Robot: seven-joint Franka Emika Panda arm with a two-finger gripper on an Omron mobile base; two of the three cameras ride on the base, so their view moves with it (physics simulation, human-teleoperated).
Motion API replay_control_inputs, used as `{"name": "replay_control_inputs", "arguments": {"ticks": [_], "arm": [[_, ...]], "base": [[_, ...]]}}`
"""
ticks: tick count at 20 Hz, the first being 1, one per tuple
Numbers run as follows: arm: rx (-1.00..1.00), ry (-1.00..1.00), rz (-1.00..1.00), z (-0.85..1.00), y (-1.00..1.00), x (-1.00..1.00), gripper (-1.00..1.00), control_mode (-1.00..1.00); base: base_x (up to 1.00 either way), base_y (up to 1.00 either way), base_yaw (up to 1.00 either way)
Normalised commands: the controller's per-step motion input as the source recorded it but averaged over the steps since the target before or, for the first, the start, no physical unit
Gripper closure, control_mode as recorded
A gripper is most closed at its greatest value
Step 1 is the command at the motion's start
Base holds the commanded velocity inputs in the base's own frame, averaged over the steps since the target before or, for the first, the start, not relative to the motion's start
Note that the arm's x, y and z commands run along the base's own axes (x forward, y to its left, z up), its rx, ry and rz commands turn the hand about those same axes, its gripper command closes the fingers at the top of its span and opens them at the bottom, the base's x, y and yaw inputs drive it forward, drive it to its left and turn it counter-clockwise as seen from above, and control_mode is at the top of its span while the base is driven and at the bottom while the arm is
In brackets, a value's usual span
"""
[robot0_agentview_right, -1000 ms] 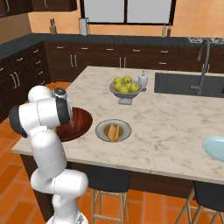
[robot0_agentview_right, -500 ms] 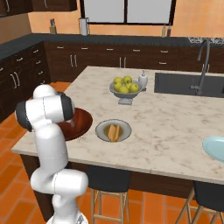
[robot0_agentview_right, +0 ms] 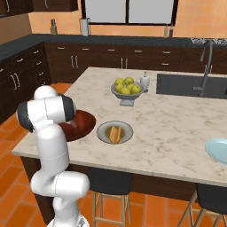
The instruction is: Place one bun and one sausage from the bowl on each plate.
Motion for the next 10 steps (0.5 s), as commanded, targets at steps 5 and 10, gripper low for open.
{"name": "replay_control_inputs", "arguments": {"ticks": [5, 10], "arm": [[0.0, -0.01, 0.0, -0.01, 0.03, 0.0, 1.0, -1.0], [-0.04, 0.03, -0.01, 0.23, 0.0, 0.0, 1.0, -1.0]], "base": [[0.0, 0.0, 0.0], [0.0, 0.0, 0.0]]}}
